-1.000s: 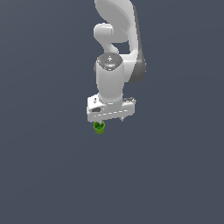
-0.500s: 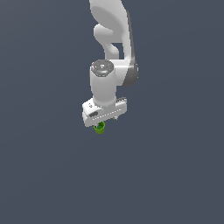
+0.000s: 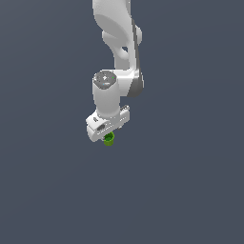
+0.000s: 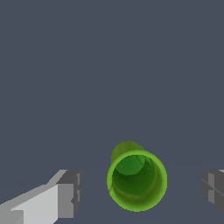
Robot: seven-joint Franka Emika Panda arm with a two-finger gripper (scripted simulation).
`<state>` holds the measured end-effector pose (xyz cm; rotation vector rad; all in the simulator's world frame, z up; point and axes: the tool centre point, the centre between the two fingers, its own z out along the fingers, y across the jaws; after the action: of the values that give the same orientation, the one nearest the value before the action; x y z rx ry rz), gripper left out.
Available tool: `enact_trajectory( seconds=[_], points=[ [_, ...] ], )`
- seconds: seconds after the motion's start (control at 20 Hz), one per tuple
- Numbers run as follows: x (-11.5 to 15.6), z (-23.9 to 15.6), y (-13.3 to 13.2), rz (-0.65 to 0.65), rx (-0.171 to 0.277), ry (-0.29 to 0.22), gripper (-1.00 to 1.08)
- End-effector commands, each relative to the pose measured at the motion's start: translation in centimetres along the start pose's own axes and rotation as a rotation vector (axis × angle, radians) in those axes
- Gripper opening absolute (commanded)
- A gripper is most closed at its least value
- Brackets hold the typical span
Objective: Pick up the object and move it to a goal position.
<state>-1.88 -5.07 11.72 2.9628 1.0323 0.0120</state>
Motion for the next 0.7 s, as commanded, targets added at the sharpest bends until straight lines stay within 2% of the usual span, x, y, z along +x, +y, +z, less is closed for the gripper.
enact_trajectory(
  seconds=[0.0,0.65],
  points=[
    [-0.6,0.6,0.2,-0.059,0.001,-0.002,1.00],
    [-2.5,2.3,0.6,-0.241,0.007,-0.005,1.00]
  ],
)
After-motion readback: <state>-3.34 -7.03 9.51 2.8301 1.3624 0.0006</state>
